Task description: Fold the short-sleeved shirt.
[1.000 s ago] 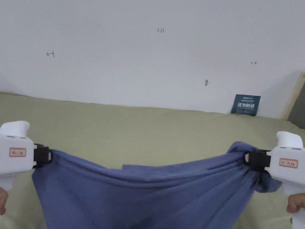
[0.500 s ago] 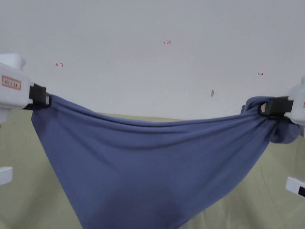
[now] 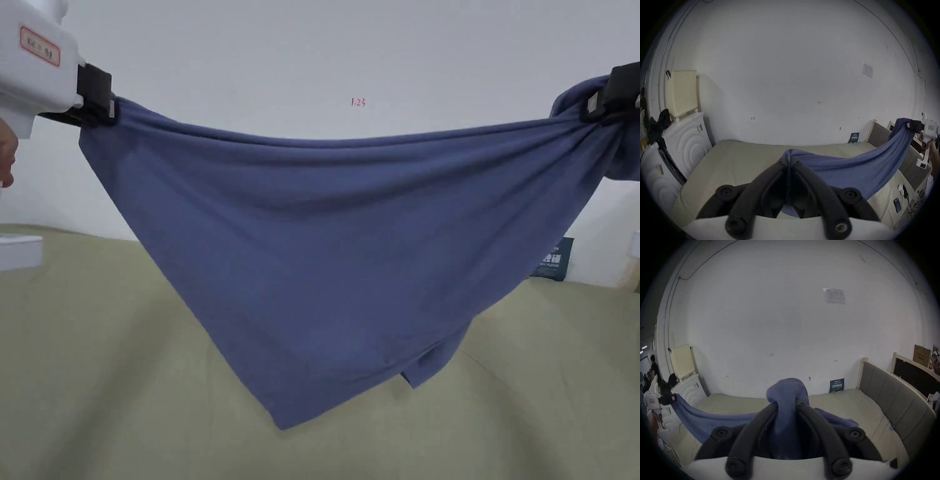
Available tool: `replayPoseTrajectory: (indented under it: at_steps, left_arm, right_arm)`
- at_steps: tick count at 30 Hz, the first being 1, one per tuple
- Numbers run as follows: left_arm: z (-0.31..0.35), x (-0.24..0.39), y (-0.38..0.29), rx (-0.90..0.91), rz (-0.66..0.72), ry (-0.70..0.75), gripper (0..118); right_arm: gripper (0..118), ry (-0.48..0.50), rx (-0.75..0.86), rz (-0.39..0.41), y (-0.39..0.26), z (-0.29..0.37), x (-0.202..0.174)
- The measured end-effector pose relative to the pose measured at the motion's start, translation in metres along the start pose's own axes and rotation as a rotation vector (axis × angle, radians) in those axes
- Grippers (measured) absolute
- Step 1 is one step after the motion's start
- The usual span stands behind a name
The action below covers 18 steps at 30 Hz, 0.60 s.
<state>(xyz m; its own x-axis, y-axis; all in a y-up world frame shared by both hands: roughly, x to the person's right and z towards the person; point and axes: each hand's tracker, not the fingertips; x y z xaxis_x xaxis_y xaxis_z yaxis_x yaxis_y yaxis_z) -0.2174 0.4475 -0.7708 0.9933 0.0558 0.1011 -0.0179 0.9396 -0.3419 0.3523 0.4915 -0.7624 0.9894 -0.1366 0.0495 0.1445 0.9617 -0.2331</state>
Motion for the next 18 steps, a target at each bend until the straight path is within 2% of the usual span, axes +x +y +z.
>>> replayPoseTrajectory:
  at_steps: [3, 5, 12, 18]
  left_arm:
    - [-0.005, 0.004, 0.010, 0.021, 0.011, -0.002, 0]
    - [-0.010, 0.006, 0.017, 0.021, 0.003, -0.002, 1]
    - [-0.025, 0.011, 0.027, 0.019, -0.010, 0.010, 0]
    - [-0.030, 0.012, 0.007, 0.033, 0.029, -0.018, 0]
  right_arm:
    - [13, 0.004, 0.028, -0.075, 0.007, -0.012, 0.004]
    - [13, 0.000, 0.026, -0.090, 0.007, -0.021, 0.007]
    - [13, -0.020, -0.003, -0.075, 0.004, -0.035, 0.002]
    - [13, -0.009, 0.010, -0.044, -0.007, -0.044, 0.010]
